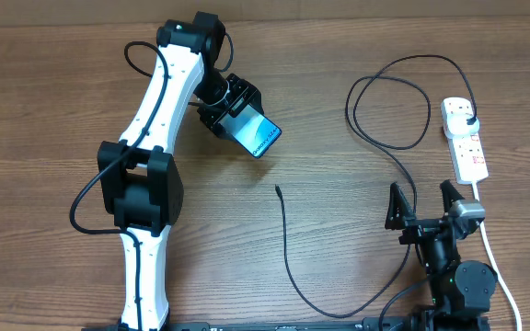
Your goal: Plug charger to phone and switch on socket
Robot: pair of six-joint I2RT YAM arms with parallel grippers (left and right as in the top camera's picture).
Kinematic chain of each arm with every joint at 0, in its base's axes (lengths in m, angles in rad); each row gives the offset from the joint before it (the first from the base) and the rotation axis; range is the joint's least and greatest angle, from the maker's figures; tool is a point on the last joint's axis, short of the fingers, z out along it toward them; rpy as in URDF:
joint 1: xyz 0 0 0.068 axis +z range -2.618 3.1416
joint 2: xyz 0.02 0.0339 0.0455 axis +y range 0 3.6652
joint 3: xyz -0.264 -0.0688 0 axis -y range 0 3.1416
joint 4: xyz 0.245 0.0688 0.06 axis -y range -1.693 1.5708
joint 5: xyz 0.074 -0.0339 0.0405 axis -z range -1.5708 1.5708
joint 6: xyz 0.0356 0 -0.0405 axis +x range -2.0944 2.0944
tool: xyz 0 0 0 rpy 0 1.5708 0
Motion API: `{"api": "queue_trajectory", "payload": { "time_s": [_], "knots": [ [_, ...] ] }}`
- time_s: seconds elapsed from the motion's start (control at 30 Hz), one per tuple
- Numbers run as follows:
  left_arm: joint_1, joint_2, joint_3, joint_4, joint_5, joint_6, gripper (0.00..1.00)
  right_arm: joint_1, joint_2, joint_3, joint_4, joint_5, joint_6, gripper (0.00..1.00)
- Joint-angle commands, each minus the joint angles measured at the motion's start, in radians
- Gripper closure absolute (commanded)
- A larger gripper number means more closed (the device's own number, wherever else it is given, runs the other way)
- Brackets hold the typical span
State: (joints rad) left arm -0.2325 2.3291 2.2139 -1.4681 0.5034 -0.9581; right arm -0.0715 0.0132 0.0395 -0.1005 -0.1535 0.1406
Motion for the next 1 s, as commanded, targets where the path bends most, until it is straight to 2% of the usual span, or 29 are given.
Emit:
{"api": "queue_trajectory", "payload": {
  "time_s": [0.0, 0.2, 0.3, 0.43, 0.57, 0.73, 0.87, 0.97],
  "knots": [
    [-0.002, 0.005, 0.029, 0.008, 0.021, -0.026, 0.96, 0.004, -0.002, 0.103, -0.024, -0.004, 0.077, 0.00],
    [-0.002, 0.005, 0.029, 0.007, 0.022, -0.027, 0.96, 0.004, 0.124, 0.277, -0.081, -0.004, 0.076, 0.00],
    [-0.002, 0.005, 0.029, 0.007, 0.022, -0.027, 0.96, 0.004, 0.242, 0.382, -0.130, -0.011, 0.076, 0.00],
    [-0.002, 0.005, 0.029, 0.007, 0.022, -0.026, 0.96, 0.004, 0.454, 0.549, -0.210, -0.117, 0.077, 0.00],
    [-0.002, 0.005, 0.029, 0.007, 0.022, -0.026, 0.96, 0.004, 0.682, 0.718, -0.290, -0.318, 0.077, 0.00],
    [-0.002, 0.005, 0.029, 0.007, 0.022, -0.027, 0.96, 0.004, 0.986, 0.886, -0.376, -0.660, 0.077, 0.00],
    [-0.002, 0.005, 0.029, 0.007, 0.021, -0.027, 0.96, 0.004, 1.196, 0.921, -0.317, -0.959, 0.077, 0.00],
    [-0.002, 0.005, 0.029, 0.007, 0.022, -0.038, 0.96, 0.004, 1.318, 0.921, -0.272, -1.031, 0.077, 0.00]
  ]
}}
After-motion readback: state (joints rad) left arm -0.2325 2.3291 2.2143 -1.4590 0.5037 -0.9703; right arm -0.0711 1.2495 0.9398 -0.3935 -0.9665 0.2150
